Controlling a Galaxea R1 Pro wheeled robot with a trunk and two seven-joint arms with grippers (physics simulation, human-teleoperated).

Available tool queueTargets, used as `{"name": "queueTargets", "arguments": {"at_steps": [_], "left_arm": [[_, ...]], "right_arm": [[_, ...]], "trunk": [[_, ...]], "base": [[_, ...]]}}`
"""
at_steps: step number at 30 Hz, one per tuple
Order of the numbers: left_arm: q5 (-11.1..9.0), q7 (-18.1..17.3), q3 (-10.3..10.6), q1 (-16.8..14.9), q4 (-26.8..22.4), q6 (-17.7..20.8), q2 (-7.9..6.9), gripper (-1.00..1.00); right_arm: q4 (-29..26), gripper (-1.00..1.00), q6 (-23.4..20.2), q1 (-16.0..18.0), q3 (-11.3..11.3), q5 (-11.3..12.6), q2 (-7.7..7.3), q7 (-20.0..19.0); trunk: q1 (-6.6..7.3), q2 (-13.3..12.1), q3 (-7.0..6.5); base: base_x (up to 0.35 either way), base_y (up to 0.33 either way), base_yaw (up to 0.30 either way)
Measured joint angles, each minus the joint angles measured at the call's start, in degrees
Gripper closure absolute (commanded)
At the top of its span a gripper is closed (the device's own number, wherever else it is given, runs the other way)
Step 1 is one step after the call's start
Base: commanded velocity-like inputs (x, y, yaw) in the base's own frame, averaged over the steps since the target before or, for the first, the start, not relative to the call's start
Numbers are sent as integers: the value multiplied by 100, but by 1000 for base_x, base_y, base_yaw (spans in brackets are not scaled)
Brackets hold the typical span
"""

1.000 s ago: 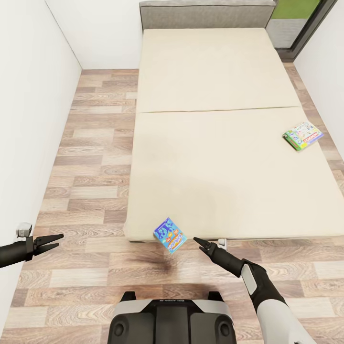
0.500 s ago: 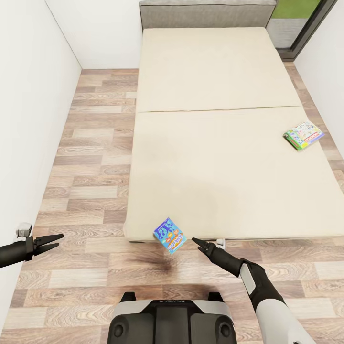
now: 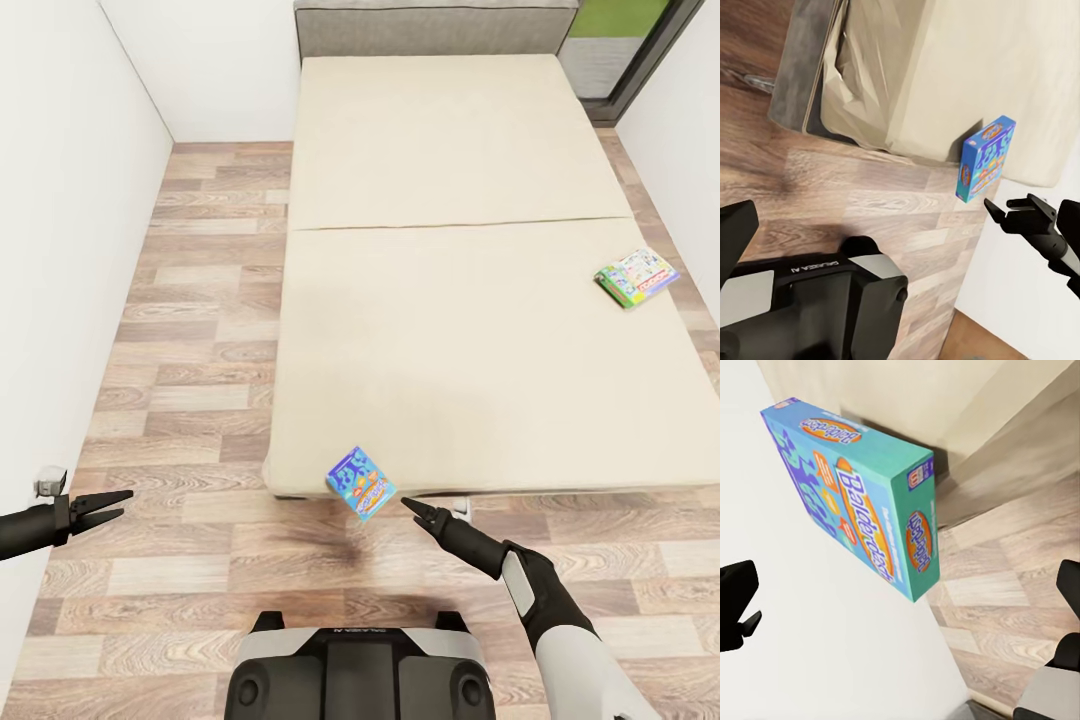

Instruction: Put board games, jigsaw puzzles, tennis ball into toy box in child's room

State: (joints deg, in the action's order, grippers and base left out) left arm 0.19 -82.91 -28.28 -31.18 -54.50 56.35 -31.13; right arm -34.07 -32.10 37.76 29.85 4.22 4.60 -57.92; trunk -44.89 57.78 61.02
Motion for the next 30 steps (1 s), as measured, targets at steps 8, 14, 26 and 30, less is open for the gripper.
{"name": "queueTargets", "arguments": {"at_steps": [8,14,26,30], "left_arm": [[3,1,1,1,-2,0,2,-100],[3,6,1,1,-1,0,2,-100],[3,9,1,1,-2,-7,41,-100],[4,9,0,1,-1,-8,56,-100]], "right_arm": [[1,-100,0,0,-2,3,-1,0],[1,-100,0,0,-1,2,0,0],[1,-100,7,0,-2,-3,-1,0],[1,-100,9,0,-1,-6,0,-1]], "trunk": [[0,0,0],[0,0,0],[0,0,0],[0,0,0]], "base": [[-5,83,0],[-1,170,0],[6,71,0],[19,108,0]]}}
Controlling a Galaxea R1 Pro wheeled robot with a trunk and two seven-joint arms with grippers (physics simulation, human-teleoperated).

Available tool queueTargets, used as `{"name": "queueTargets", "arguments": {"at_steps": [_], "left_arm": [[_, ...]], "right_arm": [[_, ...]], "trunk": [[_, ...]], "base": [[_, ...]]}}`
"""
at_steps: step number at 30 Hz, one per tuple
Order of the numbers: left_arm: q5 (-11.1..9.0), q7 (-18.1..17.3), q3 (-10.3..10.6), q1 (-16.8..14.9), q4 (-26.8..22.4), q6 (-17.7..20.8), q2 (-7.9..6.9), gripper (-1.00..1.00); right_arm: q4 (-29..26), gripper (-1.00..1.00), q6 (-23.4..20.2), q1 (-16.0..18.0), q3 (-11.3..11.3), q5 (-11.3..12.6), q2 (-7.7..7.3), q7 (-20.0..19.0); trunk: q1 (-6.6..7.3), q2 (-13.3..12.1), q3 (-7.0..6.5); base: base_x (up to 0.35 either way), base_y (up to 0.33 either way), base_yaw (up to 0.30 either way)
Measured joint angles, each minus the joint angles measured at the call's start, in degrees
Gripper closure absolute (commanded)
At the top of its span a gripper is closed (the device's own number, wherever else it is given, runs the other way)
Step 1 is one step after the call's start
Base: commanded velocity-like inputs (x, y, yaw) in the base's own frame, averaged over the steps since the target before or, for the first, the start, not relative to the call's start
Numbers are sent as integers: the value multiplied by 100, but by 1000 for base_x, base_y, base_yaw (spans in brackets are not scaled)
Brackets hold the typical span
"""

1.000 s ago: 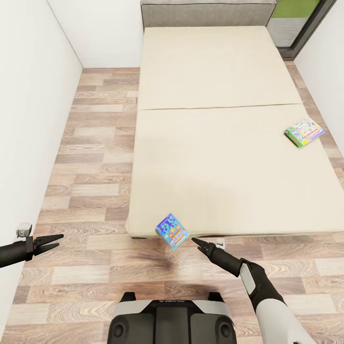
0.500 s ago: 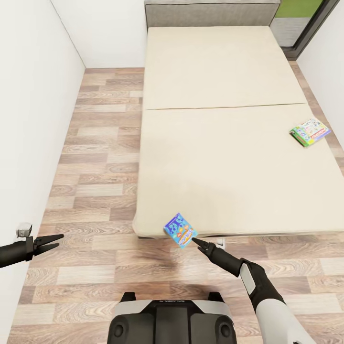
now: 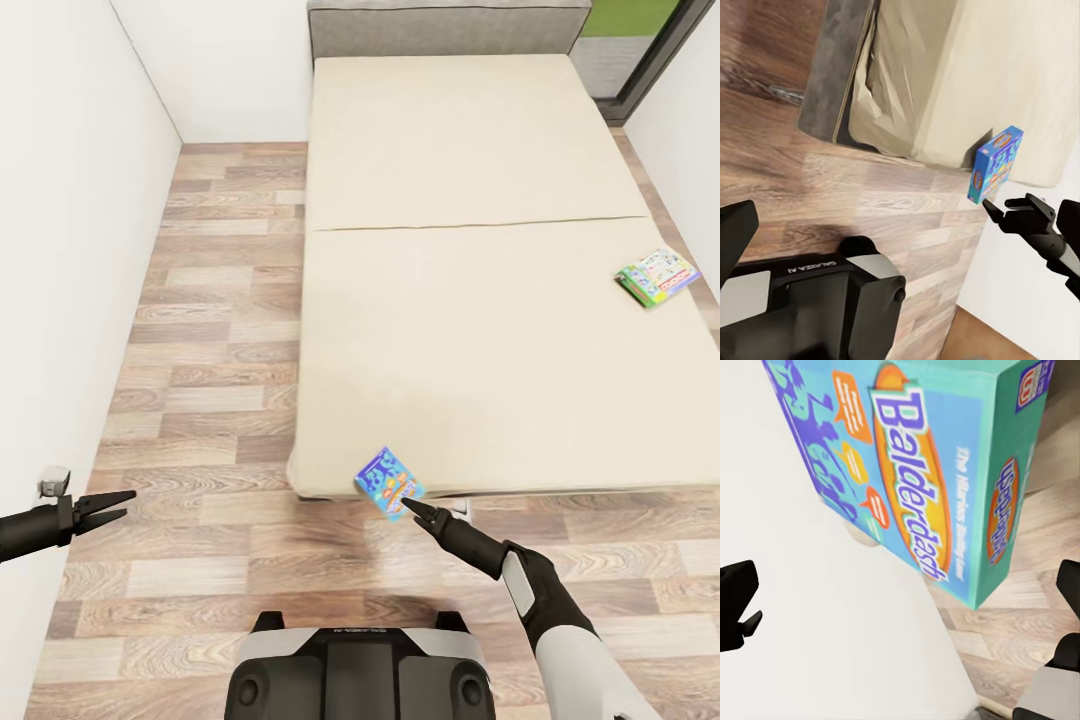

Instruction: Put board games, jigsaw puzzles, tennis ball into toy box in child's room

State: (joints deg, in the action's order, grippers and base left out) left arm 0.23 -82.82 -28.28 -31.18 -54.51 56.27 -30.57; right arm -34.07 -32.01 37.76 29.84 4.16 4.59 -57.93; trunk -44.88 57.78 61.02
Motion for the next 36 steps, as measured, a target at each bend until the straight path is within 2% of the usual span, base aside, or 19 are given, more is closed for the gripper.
{"name": "queueTargets", "arguments": {"at_steps": [24,36], "left_arm": [[0,7,6,0,1,-1,17,-100],[0,6,77,-1,1,-1,59,-100]], "right_arm": [[-4,-100,16,0,1,3,0,-1],[-3,-100,18,0,1,-2,0,-1]], "trunk": [[1,0,0],[0,0,0]], "base": [[11,8,0],[44,-5,0]]}}
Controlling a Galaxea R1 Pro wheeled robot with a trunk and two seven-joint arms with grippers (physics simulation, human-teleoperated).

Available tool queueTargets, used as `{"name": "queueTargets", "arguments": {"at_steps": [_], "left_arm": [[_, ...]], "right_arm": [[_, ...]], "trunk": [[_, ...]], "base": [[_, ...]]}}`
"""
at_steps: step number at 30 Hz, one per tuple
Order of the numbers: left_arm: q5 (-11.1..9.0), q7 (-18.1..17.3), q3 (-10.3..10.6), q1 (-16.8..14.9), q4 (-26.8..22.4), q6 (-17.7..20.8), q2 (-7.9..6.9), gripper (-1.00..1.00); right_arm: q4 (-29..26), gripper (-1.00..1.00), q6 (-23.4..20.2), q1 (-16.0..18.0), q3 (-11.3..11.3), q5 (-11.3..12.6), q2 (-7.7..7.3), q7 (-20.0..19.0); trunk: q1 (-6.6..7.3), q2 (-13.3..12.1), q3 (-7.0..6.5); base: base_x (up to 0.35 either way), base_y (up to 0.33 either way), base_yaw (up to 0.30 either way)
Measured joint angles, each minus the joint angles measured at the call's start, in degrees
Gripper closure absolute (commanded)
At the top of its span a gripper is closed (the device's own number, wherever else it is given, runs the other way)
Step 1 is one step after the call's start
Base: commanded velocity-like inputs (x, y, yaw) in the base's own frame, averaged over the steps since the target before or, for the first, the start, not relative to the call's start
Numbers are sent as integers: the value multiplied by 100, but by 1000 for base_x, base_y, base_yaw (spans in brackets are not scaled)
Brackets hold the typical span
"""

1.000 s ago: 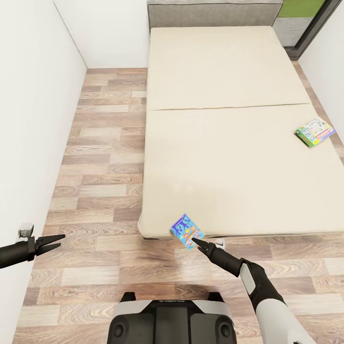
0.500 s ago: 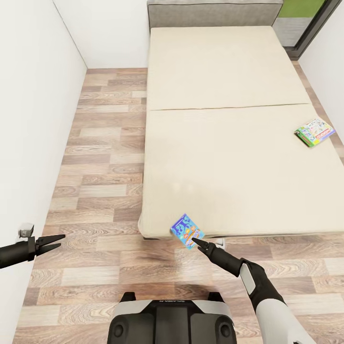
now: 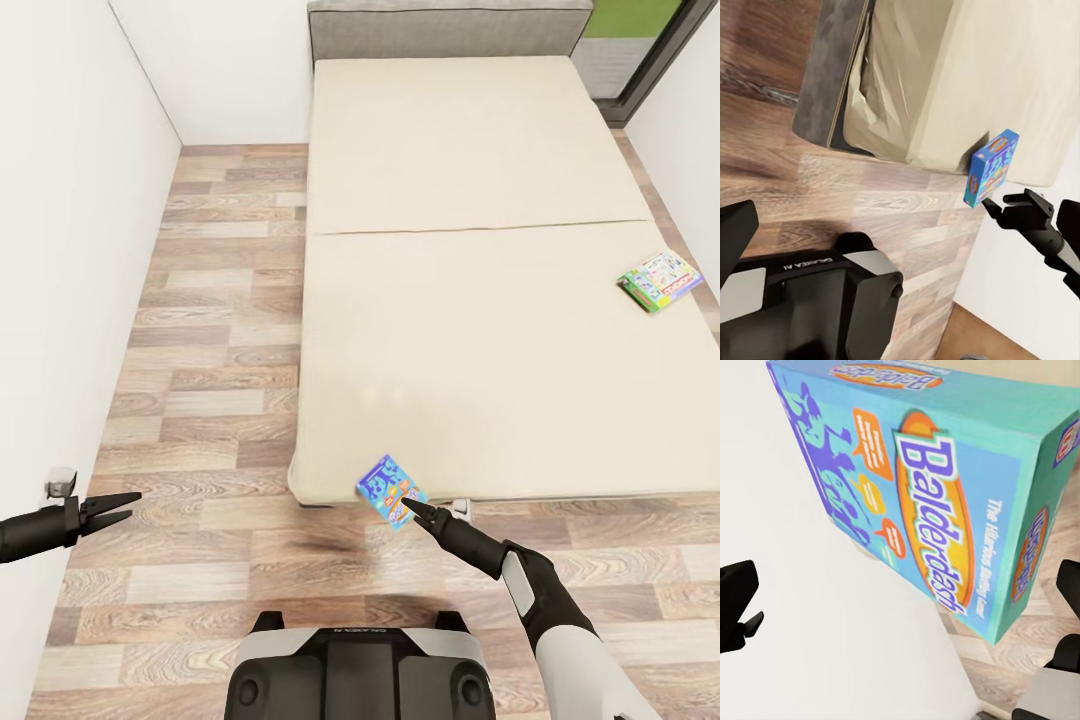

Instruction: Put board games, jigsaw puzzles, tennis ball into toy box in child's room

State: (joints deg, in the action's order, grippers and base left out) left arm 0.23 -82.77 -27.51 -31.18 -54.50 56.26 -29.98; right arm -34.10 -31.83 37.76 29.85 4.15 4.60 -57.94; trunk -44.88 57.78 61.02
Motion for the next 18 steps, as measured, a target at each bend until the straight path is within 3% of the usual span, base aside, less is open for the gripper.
{"name": "queueTargets", "arguments": {"at_steps": [18], "left_arm": [[0,-12,11,0,0,8,2,-100]], "right_arm": [[-1,-100,0,0,0,-2,0,0]], "trunk": [[-43,79,35]], "base": [[1,0,0]]}}
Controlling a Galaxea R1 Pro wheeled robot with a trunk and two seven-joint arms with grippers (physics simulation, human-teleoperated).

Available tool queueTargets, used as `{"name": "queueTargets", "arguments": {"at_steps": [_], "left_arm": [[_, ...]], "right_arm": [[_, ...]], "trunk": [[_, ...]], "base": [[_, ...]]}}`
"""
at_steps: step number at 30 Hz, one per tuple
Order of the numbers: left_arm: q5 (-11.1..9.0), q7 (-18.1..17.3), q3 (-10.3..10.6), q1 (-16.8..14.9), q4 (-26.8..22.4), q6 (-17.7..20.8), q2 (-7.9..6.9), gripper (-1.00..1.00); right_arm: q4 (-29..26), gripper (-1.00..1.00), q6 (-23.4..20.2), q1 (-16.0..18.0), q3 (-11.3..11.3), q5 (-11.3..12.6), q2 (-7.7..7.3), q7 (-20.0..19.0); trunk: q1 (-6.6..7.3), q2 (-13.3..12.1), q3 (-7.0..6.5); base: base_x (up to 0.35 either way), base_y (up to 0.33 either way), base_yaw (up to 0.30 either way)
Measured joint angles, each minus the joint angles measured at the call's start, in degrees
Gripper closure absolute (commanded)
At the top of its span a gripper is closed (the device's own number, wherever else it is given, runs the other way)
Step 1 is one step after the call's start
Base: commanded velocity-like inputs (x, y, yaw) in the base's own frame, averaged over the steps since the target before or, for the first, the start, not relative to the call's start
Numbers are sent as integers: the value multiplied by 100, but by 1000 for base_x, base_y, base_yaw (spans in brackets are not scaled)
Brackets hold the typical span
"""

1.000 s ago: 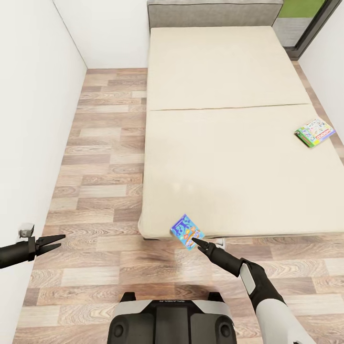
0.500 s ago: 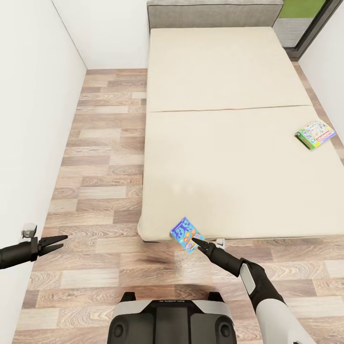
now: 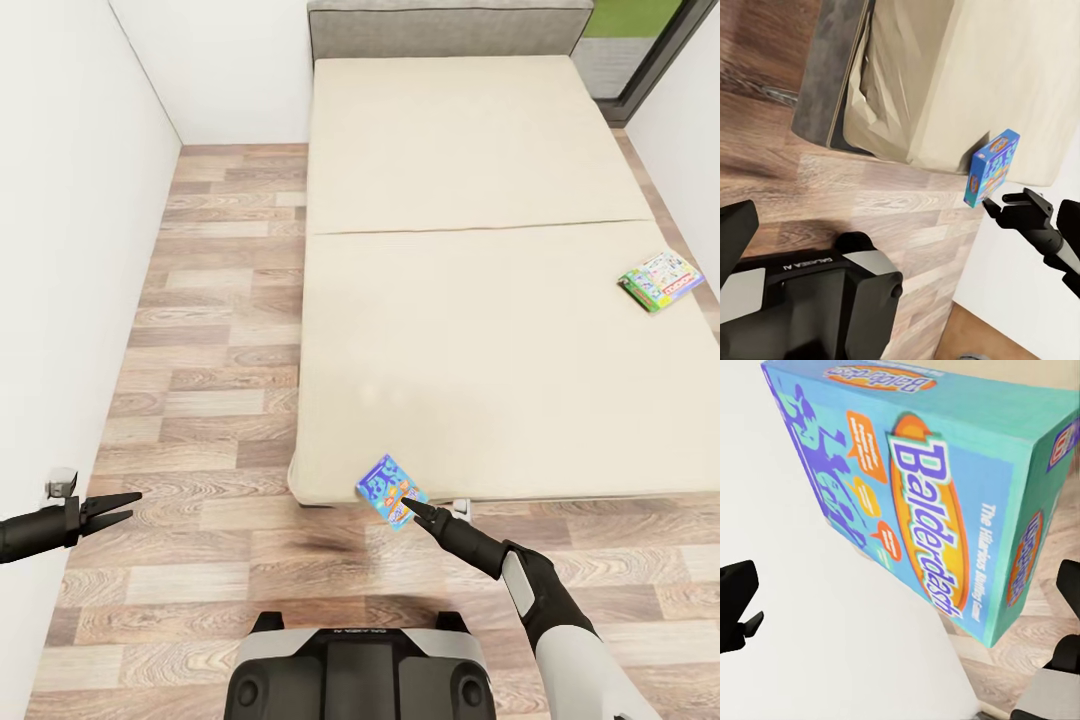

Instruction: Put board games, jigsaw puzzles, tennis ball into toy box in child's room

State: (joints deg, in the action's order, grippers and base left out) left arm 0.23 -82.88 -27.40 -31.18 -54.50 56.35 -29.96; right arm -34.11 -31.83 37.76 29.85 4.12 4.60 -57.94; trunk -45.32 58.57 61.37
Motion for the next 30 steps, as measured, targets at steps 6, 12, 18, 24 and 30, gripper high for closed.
{"name": "queueTargets", "arguments": {"at_steps": [6,12,18,24,30], "left_arm": [[0,-2,0,0,0,0,0,-100],[0,-3,0,0,0,0,0,-100],[0,-3,0,0,0,0,0,-100],[0,-3,0,0,0,0,0,-100],[0,-3,0,0,0,0,0,-100]], "right_arm": [[-1,-100,0,0,0,1,0,0],[0,-100,0,0,0,1,-2,0],[0,-100,0,0,0,0,-1,0],[3,-100,0,0,0,0,0,0],[1,-100,0,0,0,0,0,0]], "trunk": [[-132,241,108],[-132,242,108],[-242,441,198],[-308,563,252],[-308,563,252]], "base": [[0,0,0],[0,0,0],[0,0,0],[0,0,0],[0,0,0]]}}
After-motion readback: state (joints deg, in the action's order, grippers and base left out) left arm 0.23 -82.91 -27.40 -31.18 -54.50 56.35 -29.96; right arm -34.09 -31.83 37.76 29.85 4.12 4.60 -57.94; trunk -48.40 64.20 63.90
